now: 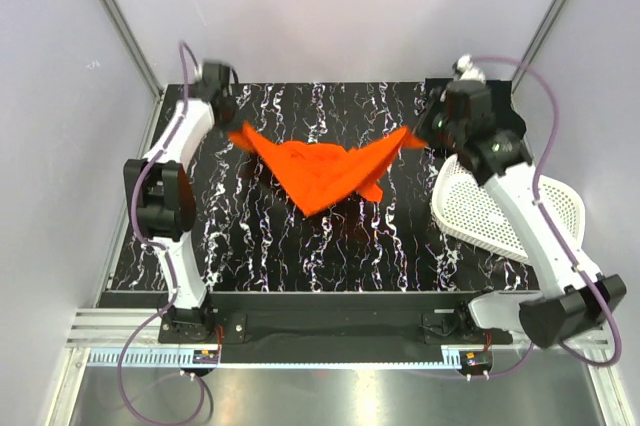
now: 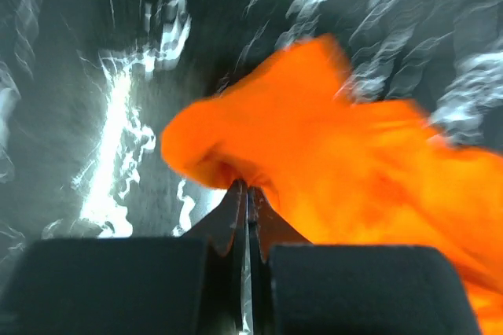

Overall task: Fold and stack the t-shirts
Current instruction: Flatten the tshirt out

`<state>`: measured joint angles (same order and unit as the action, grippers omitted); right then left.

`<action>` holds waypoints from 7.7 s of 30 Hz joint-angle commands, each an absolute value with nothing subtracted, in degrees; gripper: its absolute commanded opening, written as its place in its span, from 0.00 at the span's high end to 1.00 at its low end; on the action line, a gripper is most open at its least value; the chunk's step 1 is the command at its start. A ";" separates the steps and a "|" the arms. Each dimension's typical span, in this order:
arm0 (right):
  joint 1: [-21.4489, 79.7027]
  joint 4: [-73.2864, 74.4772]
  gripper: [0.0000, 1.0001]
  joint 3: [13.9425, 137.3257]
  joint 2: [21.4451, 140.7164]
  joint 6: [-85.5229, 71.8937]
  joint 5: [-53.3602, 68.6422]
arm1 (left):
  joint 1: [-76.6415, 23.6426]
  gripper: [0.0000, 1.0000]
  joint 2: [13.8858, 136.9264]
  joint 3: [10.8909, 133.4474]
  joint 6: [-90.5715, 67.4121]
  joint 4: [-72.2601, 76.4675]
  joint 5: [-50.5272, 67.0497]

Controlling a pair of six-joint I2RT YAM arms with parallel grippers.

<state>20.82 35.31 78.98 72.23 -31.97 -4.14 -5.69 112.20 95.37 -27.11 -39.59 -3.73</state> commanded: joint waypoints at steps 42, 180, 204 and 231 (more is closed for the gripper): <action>19.77 44.65 0.60 70.48 73.30 -39.27 -9.66 | -3.34 1.00 82.28 68.58 -21.53 -43.16 7.31; 9.32 25.41 1.00 75.15 82.00 -39.38 -9.50 | -2.67 0.42 86.65 66.97 -18.88 -40.97 11.07; 9.40 21.62 1.00 74.79 83.76 -38.50 -0.18 | -2.19 0.66 108.53 80.15 -14.33 -22.76 28.15; 9.32 20.13 1.00 75.67 86.22 -38.41 2.55 | -2.46 0.58 122.69 90.97 -7.82 -26.90 21.88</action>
